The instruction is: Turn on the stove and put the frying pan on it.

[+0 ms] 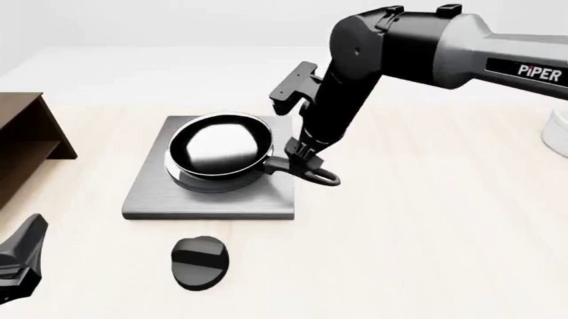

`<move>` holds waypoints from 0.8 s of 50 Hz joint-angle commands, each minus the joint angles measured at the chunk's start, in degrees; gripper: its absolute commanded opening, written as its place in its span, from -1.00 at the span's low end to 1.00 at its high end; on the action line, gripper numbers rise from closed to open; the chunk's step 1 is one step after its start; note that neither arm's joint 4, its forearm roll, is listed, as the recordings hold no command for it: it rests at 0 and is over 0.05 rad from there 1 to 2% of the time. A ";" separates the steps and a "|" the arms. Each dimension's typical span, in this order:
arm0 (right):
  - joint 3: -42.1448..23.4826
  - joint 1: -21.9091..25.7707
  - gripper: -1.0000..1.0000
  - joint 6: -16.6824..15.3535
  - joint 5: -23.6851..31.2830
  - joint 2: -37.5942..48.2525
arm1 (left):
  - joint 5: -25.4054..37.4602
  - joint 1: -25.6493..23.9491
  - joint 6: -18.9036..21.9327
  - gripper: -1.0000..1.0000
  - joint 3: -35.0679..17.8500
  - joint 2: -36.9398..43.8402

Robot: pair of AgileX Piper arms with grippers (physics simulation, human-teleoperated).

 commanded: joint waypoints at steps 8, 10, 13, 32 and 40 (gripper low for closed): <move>11.53 -1.21 1.00 -0.59 -3.00 -14.35 | 0.11 0.10 0.30 1.00 -0.01 0.00; 14.14 -1.26 1.00 -0.16 -4.36 -16.72 | 0.11 0.09 0.41 1.00 -0.02 0.00; 18.19 -1.68 1.00 -0.37 -6.45 -20.00 | 0.07 0.06 0.45 1.00 -0.03 0.00; 41.81 -6.66 1.00 5.82 -26.86 -44.17 | 0.07 0.03 1.01 1.00 -0.08 0.00; 50.30 -10.47 1.00 12.91 -33.11 -53.50 | 0.79 -0.20 0.66 1.00 0.09 0.00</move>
